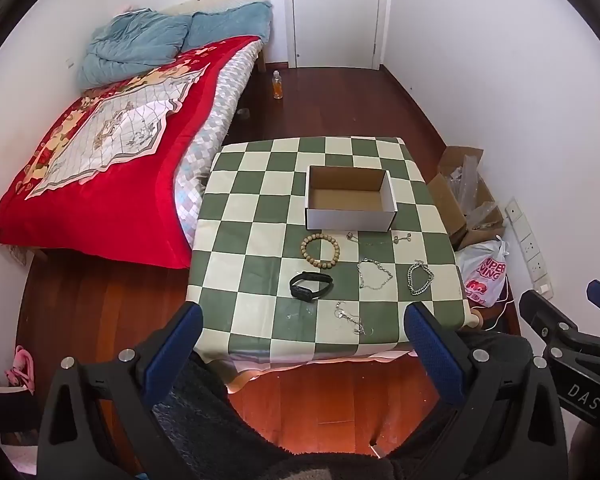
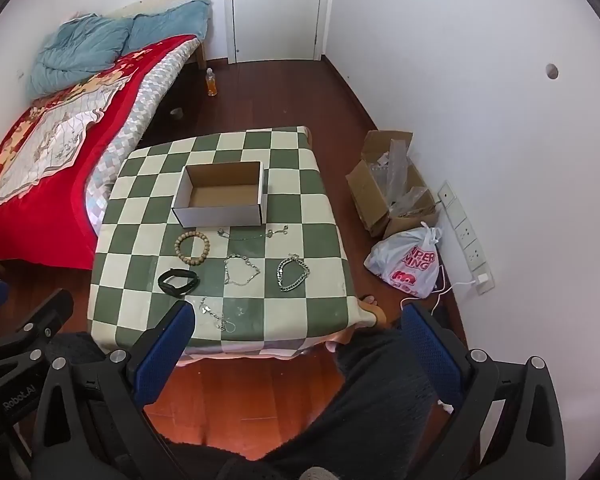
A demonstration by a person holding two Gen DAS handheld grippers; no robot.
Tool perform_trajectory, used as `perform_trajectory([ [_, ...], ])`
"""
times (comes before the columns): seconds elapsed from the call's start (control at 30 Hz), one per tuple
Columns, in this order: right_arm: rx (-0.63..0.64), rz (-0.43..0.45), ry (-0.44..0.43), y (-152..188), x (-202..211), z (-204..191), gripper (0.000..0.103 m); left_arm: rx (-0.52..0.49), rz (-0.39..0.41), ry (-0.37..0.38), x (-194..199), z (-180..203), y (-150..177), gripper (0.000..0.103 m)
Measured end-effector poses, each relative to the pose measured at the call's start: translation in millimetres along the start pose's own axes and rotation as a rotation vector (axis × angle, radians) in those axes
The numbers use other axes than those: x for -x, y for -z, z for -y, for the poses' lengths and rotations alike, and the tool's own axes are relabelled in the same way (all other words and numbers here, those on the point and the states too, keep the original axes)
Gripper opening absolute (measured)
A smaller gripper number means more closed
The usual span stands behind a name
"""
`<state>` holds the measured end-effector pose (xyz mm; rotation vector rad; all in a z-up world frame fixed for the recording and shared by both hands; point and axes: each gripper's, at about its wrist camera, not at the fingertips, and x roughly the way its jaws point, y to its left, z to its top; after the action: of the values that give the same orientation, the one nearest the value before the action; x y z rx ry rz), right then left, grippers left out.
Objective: Organize jewelry
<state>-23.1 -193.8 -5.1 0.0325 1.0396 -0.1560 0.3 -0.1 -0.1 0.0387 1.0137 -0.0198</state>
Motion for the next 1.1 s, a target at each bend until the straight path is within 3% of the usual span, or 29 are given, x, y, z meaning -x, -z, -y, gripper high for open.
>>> perform_trajectory([
  [1.1, 0.039, 0.01, 0.009, -1, 4, -7, 0.103, 0.016, 0.012, 0.003, 7, -6, 5, 0.103],
])
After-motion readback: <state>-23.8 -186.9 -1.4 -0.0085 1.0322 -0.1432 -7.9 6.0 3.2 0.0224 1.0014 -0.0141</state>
